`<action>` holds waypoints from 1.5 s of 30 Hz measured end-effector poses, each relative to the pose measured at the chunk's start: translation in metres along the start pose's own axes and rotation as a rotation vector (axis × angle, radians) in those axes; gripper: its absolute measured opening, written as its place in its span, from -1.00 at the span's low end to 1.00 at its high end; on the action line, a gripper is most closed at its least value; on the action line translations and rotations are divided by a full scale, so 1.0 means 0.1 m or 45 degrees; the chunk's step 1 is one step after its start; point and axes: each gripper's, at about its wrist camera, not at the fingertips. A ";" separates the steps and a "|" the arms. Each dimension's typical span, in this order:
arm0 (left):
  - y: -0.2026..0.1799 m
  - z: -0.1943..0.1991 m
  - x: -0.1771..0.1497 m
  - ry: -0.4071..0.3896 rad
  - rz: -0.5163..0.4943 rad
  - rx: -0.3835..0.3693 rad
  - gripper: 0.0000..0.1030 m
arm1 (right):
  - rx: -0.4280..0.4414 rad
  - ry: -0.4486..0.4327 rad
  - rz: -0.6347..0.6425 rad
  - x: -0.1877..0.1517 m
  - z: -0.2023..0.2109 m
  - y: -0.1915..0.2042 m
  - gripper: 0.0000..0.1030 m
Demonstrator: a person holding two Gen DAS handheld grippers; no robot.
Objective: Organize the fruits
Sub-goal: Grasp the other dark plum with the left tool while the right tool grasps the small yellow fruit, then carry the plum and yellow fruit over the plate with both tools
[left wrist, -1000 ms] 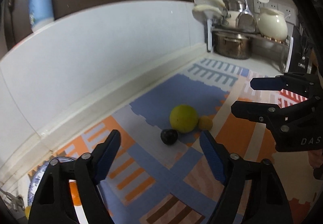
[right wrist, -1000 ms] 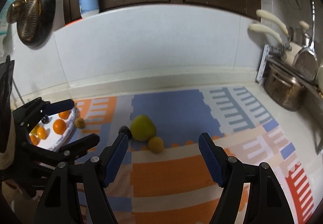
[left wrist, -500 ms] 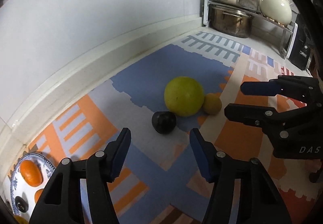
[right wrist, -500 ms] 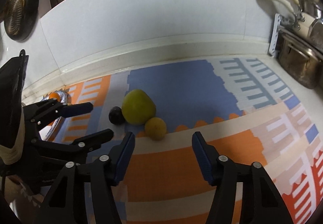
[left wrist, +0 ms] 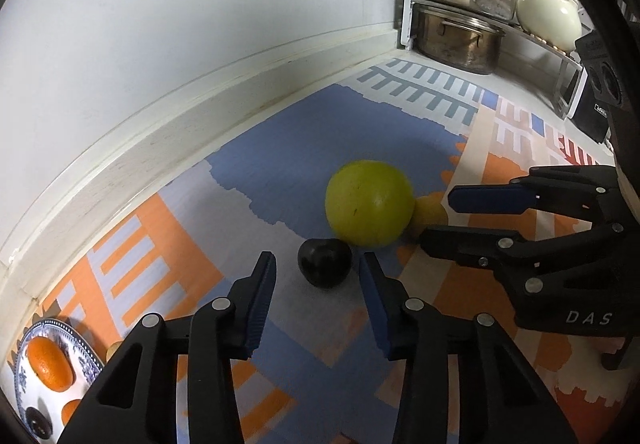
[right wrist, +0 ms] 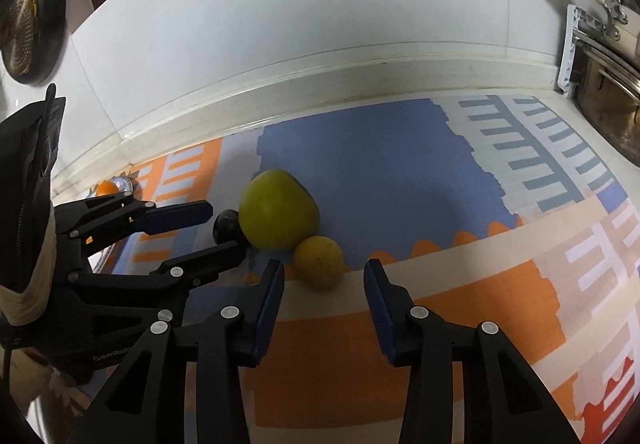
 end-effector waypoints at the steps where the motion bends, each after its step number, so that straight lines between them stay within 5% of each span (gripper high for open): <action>1: 0.00 0.00 0.01 -0.001 0.002 -0.001 -0.20 | 0.004 -0.001 0.003 0.00 0.00 0.00 -0.17; 11: 0.01 -0.01 0.03 0.004 0.031 -0.044 -0.46 | 0.014 0.031 0.022 0.04 -0.09 0.03 -0.42; 45: 0.00 0.98 -0.46 -0.177 0.283 0.074 -0.47 | 0.114 -0.085 0.144 -0.10 0.55 0.49 -0.43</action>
Point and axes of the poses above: each gripper's, at about its wrist camera, not at the fingertips, and z roughly against the way its jaws point, y to its left, x to its top, and after that the axes turned 13 degrees about y, right-handed
